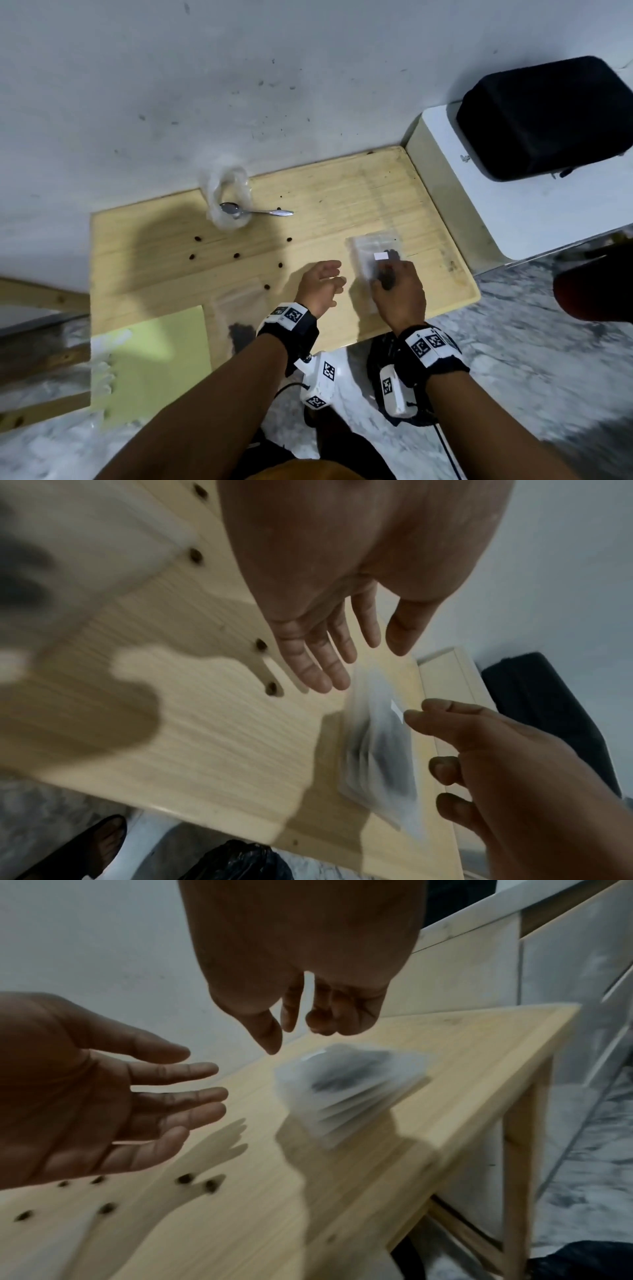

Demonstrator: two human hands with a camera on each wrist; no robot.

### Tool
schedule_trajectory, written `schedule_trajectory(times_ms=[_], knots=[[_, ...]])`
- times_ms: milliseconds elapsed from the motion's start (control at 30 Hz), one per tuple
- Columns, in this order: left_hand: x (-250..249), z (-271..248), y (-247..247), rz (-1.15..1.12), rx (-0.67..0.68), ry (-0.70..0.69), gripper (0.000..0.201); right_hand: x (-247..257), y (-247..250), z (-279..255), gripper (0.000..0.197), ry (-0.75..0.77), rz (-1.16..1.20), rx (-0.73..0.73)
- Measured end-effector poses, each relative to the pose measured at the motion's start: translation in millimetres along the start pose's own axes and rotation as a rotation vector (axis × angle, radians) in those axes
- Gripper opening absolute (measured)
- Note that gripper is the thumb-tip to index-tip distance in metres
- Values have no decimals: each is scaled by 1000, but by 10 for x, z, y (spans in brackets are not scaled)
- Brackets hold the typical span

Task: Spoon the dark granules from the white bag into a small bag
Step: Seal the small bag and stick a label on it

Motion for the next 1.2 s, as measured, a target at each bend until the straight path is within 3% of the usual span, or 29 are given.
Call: schedule_trajectory(times_ms=[100,233,367,500,633,733,900,1200], knots=[[89,-139,422,-6,-96,-44,24,226,-403,-208,15,21,139,160],[342,-338,1035,-72,-271,-55,19,539,-947,-580,29,58,148,400],[725,-535,1582,-49,-419,-21,17,668,-1373,-858,26,48,75,555],[1038,-654,1860,75,-477,74,13,674,-1582,-985,37,-14,-30,570],[1208,-669,1804,111,-374,135,14,683,-1673,-1062,39,-44,-108,557],[1269,-659,1745,53,-360,160,14,658,-1761,-1051,38,-59,-32,535],[1262,-628,1706,-37,-336,168,19,599,-1831,-1009,36,-115,82,505],[1259,-593,1714,25,-389,98,44,550,-1782,-991,41,-96,173,499]])
Point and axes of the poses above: each hand's wrist, its own z-axis towards the middle knuckle, its own y-axis out of the back of the hand, x = y × z, the point moved 4 cm from there along z, towards the middle knuckle, and after that the axes turned 12 degrees about z, right-handed, at the moved point
